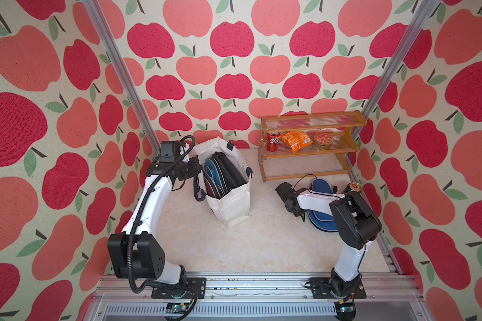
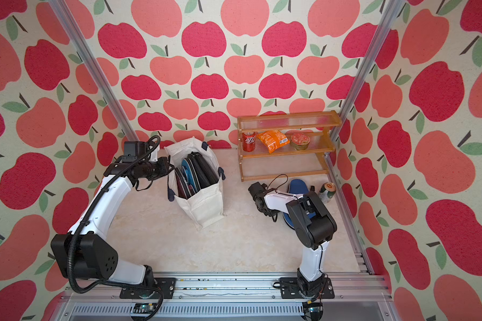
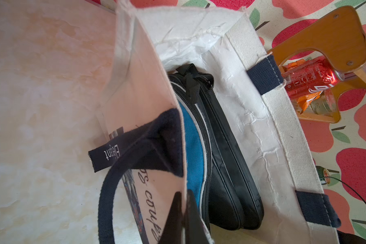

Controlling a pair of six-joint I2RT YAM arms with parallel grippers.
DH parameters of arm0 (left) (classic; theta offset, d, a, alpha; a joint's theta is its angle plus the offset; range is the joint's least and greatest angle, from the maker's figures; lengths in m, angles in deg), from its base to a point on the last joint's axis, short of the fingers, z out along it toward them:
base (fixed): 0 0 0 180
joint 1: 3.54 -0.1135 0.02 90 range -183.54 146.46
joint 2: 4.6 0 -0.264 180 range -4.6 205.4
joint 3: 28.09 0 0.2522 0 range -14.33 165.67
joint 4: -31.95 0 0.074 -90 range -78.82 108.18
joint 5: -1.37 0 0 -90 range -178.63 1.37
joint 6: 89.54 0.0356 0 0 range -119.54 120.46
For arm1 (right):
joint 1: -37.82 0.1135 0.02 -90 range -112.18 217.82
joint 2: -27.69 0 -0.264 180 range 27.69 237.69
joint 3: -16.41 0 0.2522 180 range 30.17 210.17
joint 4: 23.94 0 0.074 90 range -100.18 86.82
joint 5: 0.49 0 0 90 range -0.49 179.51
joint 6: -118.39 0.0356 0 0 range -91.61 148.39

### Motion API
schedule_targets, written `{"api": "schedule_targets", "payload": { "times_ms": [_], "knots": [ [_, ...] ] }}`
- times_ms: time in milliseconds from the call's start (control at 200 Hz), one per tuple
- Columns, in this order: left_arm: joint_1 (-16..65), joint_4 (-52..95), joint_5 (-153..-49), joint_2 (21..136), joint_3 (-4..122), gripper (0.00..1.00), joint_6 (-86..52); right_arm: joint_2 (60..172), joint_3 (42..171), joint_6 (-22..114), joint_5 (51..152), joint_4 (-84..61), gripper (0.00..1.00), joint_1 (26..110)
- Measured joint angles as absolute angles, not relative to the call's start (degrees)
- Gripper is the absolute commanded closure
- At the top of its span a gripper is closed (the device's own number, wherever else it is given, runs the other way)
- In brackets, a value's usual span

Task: Remove the ping pong set from the canvas bag
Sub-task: Place the ping pong set at the center of the board.

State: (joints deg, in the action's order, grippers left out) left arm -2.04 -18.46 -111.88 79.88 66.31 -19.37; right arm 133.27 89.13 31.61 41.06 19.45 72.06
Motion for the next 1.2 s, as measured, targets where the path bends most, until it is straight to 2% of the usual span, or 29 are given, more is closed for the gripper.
{"api": "schedule_targets", "payload": {
  "times_ms": [75,150,205,285,535,705,940,1201],
  "knots": [
    [-2.0,-18.5,-111.7,79.9,66.3,1.0,-19.3,131.6,89.1,32.2,42.4,20.2,0.73,71.9],
    [-2.0,-18.6,-111.5,79.9,66.4,1.0,-19.3,128.7,89.2,33.0,44.6,21.8,0.45,71.9],
    [-2.0,-18.9,-111.3,79.9,66.6,1.0,-19.3,125.9,90.0,33.3,46.2,23.0,0.29,71.9],
    [-2.0,-19.4,-110.8,79.9,66.9,1.0,-19.3,121.6,92.1,34.4,48.4,23.8,0.19,72.3],
    [-2.0,-21.2,-108.5,79.9,67.9,1.0,-18.6,109.1,98.3,34.6,52.6,18.2,0.15,80.1],
    [-2.0,-22.4,-107.2,79.9,68.4,1.0,-18.0,105.2,100.3,36.3,60.2,9.5,0.15,84.7],
    [-1.9,-23.4,-105.5,79.9,68.9,1.0,-17.6,114.5,117.9,38.7,71.2,9.3,0.16,85.9],
    [-1.9,-26.8,-104.1,80.1,70.9,1.0,-16.9,127.8,134.4,40.5,82.9,18.6,0.17,83.7]
  ]
}}
